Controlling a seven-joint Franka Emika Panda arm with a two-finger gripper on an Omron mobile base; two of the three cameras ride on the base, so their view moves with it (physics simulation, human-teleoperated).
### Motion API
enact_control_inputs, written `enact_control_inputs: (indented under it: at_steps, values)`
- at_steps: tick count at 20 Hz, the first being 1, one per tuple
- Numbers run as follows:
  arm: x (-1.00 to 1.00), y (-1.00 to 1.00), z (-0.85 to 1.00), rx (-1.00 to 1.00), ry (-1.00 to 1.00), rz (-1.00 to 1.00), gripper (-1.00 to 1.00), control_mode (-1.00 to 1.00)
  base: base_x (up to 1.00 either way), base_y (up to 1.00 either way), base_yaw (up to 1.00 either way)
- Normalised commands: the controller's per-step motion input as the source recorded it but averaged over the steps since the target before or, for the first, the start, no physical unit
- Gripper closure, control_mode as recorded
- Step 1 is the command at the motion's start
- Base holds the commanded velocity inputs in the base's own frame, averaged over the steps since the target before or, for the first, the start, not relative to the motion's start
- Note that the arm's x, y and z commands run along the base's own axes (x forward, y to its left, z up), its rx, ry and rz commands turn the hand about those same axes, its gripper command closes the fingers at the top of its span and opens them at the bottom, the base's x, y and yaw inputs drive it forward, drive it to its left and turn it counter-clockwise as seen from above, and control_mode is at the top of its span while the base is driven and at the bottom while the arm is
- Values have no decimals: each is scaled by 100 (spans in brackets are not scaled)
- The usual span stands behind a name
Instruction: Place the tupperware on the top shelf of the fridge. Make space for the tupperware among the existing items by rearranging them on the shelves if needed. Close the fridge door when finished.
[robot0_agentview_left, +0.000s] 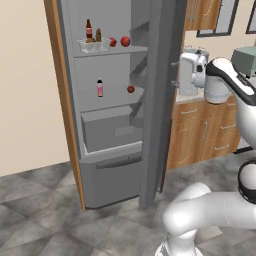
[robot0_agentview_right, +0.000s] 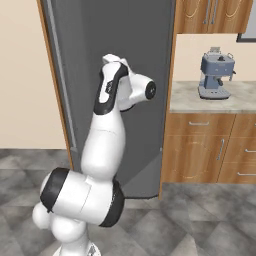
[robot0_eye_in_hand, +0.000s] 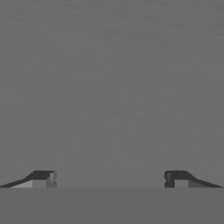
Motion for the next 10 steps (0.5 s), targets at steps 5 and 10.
enact_control_inputs:
  at_steps: [5, 10]
  values:
    - [15, 54, 0, 1, -3, 0, -100, -100, 0, 0, 0]
    - [14, 71, 0, 0, -1, -1, -100, -100, 0, 0, 0]
